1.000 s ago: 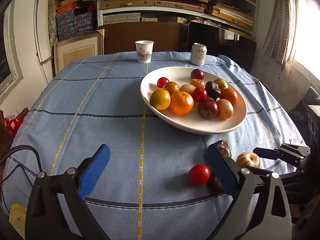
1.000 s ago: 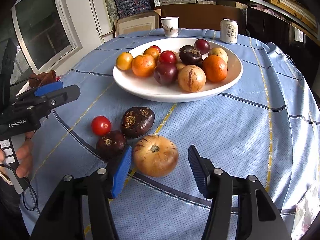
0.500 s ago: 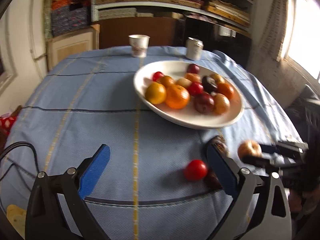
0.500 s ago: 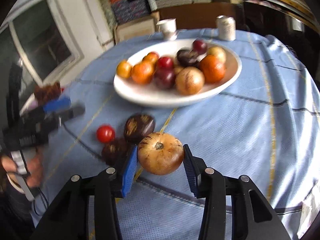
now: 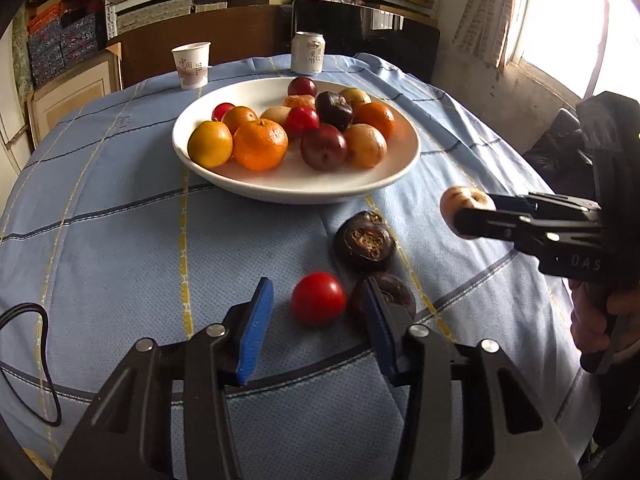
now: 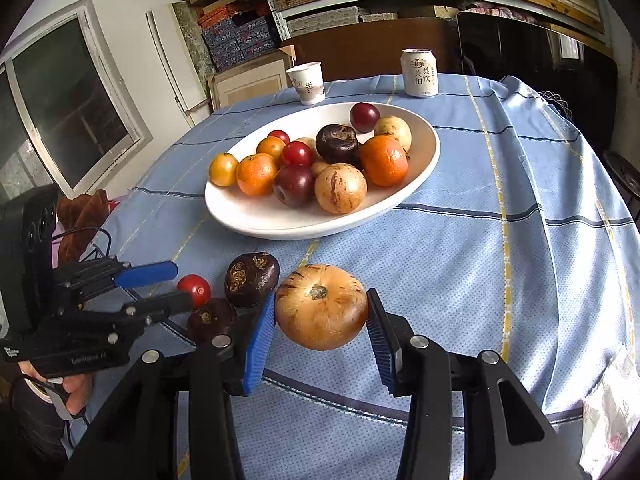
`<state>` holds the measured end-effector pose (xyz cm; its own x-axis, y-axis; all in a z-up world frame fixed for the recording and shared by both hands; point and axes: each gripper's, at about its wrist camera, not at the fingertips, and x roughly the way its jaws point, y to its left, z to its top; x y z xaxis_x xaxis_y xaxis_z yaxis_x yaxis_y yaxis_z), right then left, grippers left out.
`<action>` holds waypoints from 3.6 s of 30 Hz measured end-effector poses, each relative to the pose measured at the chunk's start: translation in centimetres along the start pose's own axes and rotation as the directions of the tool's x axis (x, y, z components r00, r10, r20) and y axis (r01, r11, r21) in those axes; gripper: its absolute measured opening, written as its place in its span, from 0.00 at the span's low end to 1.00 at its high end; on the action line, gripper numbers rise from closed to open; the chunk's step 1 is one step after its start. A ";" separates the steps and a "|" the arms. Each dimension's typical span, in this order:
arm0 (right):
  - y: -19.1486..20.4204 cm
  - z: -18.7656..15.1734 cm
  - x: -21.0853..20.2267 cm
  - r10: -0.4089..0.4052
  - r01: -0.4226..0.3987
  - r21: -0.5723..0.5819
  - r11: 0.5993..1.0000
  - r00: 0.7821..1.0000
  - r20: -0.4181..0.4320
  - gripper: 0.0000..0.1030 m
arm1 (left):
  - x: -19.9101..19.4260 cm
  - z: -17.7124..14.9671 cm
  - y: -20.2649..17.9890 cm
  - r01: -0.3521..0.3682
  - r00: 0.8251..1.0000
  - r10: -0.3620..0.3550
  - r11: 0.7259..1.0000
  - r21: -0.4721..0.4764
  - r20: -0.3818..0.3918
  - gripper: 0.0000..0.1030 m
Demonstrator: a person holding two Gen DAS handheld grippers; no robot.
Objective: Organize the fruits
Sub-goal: 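Grasp another red tomato with the left tool while the right tool holds the tan fruit, then carry the tomato and tan fruit onto the plate and open both tools, then reach the right tool to a dark brown round fruit and grasp it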
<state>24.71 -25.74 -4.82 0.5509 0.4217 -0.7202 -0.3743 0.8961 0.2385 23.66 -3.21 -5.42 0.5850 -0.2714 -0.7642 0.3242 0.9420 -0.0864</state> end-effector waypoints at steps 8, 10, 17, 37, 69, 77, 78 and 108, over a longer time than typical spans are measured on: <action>0.2 0.0 0.0 -0.006 0.006 -0.010 1.000 1.000 0.000 0.44 | 0.6 0.4 0.6 0.000 1.000 -0.001 0.999 -0.037 -0.008 0.37; 0.1 -0.1 0.1 -0.008 0.008 -0.009 1.000 1.000 -0.002 0.44 | 0.7 0.5 0.6 0.006 1.000 -0.007 0.999 -0.039 -0.013 0.37; 0.2 -0.1 0.1 -0.008 0.008 -0.010 1.000 1.000 -0.002 0.44 | 1.7 0.5 1.0 0.048 0.998 -0.053 0.995 -0.086 -0.046 0.37; -0.3 -0.1 -0.1 -0.016 0.016 0.005 1.000 1.000 0.006 0.44 | 2.1 0.1 2.5 0.148 0.982 -0.171 0.962 -0.231 -0.084 0.29; 0.1 8.8 5.0 -0.012 0.020 -0.037 0.999 0.983 0.185 0.46 | 6.1 15.6 4.6 -0.041 0.993 0.049 0.996 -0.079 0.110 0.29; 1.8 7.7 0.8 -0.026 0.057 -0.091 0.994 0.948 0.317 0.69 | 2.6 13.6 3.8 -0.108 0.971 0.128 0.988 -0.108 0.203 0.96; 2.1 7.4 0.1 -0.027 0.062 -0.098 0.993 0.946 0.324 0.69 | 1.6 13.0 3.6 -0.104 0.969 0.125 0.989 -0.108 0.213 0.95; 2.7 1.8 1.7 0.050 -0.048 -0.021 0.999 0.994 0.096 0.72 | -6.1 0.8 5.0 -0.261 0.926 0.323 0.921 -0.290 0.194 0.96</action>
<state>25.95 -22.34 -4.24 0.6007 0.4770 -0.6416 -0.4158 0.8718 0.2588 22.26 3.00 -0.70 0.7907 0.0149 -0.6120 -0.0695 0.9954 -0.0656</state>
